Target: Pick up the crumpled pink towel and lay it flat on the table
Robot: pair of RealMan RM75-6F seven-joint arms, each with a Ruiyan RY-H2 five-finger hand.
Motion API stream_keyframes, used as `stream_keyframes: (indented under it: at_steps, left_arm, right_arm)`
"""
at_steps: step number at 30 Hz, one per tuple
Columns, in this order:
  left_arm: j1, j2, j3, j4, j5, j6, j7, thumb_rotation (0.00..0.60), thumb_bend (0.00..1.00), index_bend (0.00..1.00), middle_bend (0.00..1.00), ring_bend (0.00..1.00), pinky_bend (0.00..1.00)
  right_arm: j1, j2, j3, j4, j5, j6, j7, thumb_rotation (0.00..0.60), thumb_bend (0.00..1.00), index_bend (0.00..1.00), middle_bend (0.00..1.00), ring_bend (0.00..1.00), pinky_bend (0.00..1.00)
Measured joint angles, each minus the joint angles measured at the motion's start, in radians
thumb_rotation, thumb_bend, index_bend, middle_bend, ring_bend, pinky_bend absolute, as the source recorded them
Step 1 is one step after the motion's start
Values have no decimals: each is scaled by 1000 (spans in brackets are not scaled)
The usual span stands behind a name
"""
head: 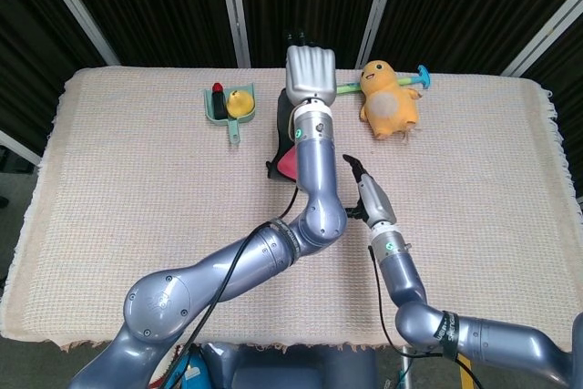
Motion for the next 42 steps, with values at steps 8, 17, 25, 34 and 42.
stream_keyframes:
  at_steps: [8,17,25,34,42]
  left_arm:
    - [-1,-7,4,-43,50,-28,-96,600,719,908,284,20,70]
    - [5,0,14,-118,38,40,-65,600,719,911,289,20,70]
    - [4,16,-3,-177,44,85,-109,600,718,911,288,20,70]
    - [72,50,16,-290,54,114,-139,600,713,910,284,20,70]
    - [141,83,42,-409,46,141,-166,600,708,911,286,21,70]
  right_arm:
    - [-9,21,-5,-1,-4,-15,17,600,379,0,0,0,0]
    - [-26,46,-17,-38,-25,-11,34,600,379,0,0,0,0]
    - [-22,49,-34,-71,-35,7,20,600,379,0,0,0,0]
    - [-44,84,-44,-80,-55,19,32,600,379,0,0,0,0]
    - [-67,110,-66,-91,-74,19,44,600,379,0,0,0,0]
